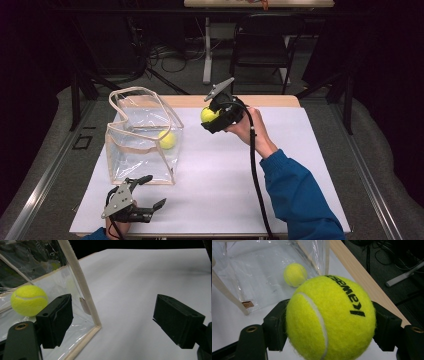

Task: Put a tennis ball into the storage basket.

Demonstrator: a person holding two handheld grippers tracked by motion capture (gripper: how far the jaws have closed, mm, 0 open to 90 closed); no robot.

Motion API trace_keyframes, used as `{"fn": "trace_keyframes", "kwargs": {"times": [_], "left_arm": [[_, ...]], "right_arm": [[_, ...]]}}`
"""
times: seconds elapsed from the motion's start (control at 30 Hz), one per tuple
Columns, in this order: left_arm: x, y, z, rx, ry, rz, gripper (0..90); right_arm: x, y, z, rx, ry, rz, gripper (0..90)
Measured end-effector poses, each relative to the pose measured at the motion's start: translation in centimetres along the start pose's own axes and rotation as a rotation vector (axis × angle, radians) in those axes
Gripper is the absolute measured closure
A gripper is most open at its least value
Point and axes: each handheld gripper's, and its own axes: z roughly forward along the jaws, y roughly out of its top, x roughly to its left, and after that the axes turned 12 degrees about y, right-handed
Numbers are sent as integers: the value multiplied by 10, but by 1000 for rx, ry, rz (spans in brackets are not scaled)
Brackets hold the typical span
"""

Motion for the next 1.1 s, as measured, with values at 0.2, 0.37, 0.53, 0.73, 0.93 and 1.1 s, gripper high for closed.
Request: {"fn": "trace_keyframes", "kwargs": {"times": [0.2, 0.37, 0.53, 0.73, 0.93, 1.1], "left_arm": [[0, 0, 0, -1, -1, -1, 161], [0, 0, 0, -1, 1, -1, 161], [0, 0, 0, -2, 0, 0, 161], [0, 0, 0, -5, 2, -1, 161], [0, 0, 0, -5, 2, -1, 161], [0, 0, 0, -5, 2, 0, 160]], "right_arm": [[0, 2, 1, -7, 2, 1, 263], [0, 5, 1, -13, 1, -3, 263], [0, 9, 0, -25, 2, -6, 263], [2, 17, -1, -44, 6, -15, 263], [2, 17, -1, -44, 6, -15, 264], [4, 20, 0, -51, 8, -27, 264]]}}
